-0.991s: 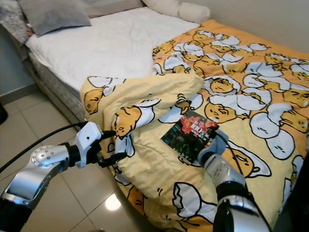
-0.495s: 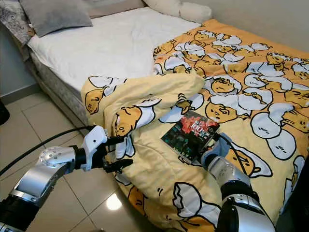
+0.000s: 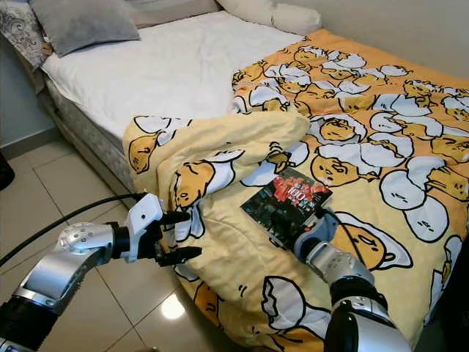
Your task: Clean up the room
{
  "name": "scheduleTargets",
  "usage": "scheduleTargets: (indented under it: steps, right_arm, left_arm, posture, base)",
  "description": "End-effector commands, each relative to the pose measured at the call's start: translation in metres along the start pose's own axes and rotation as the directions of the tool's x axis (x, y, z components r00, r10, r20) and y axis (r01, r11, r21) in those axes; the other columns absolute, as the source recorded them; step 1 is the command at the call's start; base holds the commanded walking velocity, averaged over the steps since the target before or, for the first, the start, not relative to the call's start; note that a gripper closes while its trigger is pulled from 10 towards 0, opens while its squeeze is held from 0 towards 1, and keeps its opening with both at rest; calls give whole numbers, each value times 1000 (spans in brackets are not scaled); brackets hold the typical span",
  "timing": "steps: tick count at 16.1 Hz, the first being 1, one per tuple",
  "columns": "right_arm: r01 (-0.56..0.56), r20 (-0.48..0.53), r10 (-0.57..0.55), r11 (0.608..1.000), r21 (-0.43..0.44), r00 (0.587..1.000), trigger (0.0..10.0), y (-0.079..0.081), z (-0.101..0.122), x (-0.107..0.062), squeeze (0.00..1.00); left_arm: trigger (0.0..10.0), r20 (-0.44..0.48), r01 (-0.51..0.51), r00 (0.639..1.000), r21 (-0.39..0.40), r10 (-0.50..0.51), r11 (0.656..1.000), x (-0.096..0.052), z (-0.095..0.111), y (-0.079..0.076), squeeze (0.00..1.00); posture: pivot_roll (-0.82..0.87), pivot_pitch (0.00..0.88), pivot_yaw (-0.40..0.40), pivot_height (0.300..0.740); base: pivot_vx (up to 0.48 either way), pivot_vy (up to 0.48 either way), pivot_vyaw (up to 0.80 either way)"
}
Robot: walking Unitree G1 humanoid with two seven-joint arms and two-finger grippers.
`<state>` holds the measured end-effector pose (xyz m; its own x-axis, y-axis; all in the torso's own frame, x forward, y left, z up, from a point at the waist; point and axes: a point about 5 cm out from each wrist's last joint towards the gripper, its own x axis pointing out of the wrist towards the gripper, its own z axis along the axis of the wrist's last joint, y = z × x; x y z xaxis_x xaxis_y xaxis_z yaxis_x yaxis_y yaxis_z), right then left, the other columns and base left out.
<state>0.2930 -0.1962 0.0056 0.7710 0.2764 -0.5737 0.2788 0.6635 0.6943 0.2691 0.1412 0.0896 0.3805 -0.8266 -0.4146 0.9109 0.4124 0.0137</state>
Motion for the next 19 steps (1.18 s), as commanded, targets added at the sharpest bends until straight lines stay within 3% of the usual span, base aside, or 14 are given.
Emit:
scheduleTargets:
  steps: [1,4,6,8,9,11,15,19]
  right_arm:
    - [17,-17,-17,1000,2,1000,10000,1,-5,2,0]
    - [96,-20,-95,995,43,995,10000,-4,-17,7,0]
    - [187,-49,-187,982,-9,981,10000,-15,-33,7,0]
    - [186,-35,-184,982,42,982,10000,-14,-35,8,0]
    - [125,18,-128,983,136,992,10000,-4,-27,11,0]
    - [-11,106,-13,974,225,994,10000,14,-9,14,0]
    - [-141,172,99,957,252,980,10000,34,13,15,0]
    - [-180,212,125,948,262,969,10000,45,26,15,0]
  left_arm:
    - [10000,6,7,1000,22,-7,1000,-1,5,2,278]
    - [10000,0,-1,1000,27,1,1000,-2,5,4,278]
    - [10000,-9,-3,1000,29,3,1000,-3,4,4,275]
    - [10000,-12,-6,1000,32,6,999,-4,4,4,278]
    - [10000,-15,-11,1000,33,11,999,-5,4,5,278]
    - [10000,-15,-14,1000,37,14,999,-4,5,7,278]
    - [10000,-10,-16,1000,44,17,999,-1,8,9,278]
    - [10000,-9,-22,1000,47,22,999,-1,8,9,275]
  posture:
    - [5,0,-8,740]
    - [15,0,0,740]
    - [25,0,2,740]
    - [31,0,3,740]
    - [31,0,8,740]
    - [29,0,11,740]
    - [24,0,9,740]
    - [35,0,-4,740]
  base:
    - [0,0,0]
    - [0,0,0]
    - [0,0,0]
    - [0,0,0]
    - [0,0,0]
    - [0,0,0]
    - [0,0,0]
    - [0,0,0]
